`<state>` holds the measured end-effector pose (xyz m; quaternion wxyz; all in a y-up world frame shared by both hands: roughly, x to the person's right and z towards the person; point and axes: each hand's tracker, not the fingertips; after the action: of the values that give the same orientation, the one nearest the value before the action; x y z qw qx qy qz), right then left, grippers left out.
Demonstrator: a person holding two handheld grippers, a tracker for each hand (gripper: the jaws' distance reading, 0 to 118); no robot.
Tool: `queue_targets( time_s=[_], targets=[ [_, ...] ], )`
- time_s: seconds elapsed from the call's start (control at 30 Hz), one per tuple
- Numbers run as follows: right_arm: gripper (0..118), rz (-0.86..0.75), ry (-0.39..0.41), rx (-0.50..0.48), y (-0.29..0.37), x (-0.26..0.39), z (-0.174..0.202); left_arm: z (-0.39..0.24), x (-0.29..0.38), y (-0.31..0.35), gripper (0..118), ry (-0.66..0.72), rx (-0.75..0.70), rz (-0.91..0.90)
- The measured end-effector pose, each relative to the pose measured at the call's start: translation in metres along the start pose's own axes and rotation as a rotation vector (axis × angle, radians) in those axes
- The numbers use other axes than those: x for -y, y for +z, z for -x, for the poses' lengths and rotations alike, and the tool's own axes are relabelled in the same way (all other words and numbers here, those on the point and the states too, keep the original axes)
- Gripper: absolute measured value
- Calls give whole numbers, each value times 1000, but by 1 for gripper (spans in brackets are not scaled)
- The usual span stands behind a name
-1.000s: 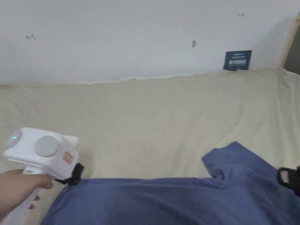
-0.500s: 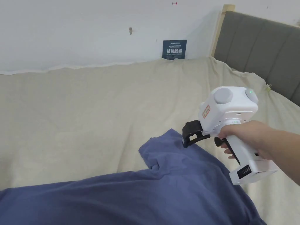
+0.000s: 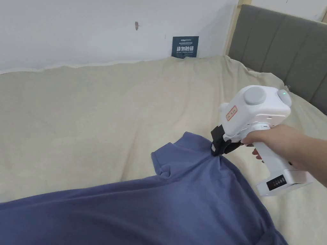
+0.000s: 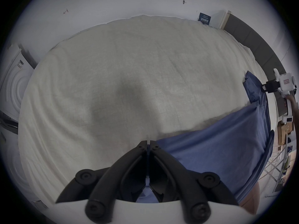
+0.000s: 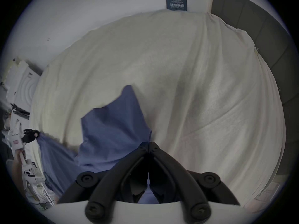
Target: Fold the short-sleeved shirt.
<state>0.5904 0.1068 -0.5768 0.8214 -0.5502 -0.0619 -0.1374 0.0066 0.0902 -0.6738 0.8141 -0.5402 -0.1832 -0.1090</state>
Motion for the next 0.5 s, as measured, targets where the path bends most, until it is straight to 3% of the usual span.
queue_targets(
  time_s=[0.1,0.27,0.5],
  targets=[
    [0,-32,-36,-51,21,6,-5,4,0,8,1,38,28,-28],
    [0,-115,-165,-149,59,18,-30,19,10,35,1,225,176,-108],
    [0,-163,-157,-191,127,84,-30,35,43,83,1,217,214,-146]
  ],
)
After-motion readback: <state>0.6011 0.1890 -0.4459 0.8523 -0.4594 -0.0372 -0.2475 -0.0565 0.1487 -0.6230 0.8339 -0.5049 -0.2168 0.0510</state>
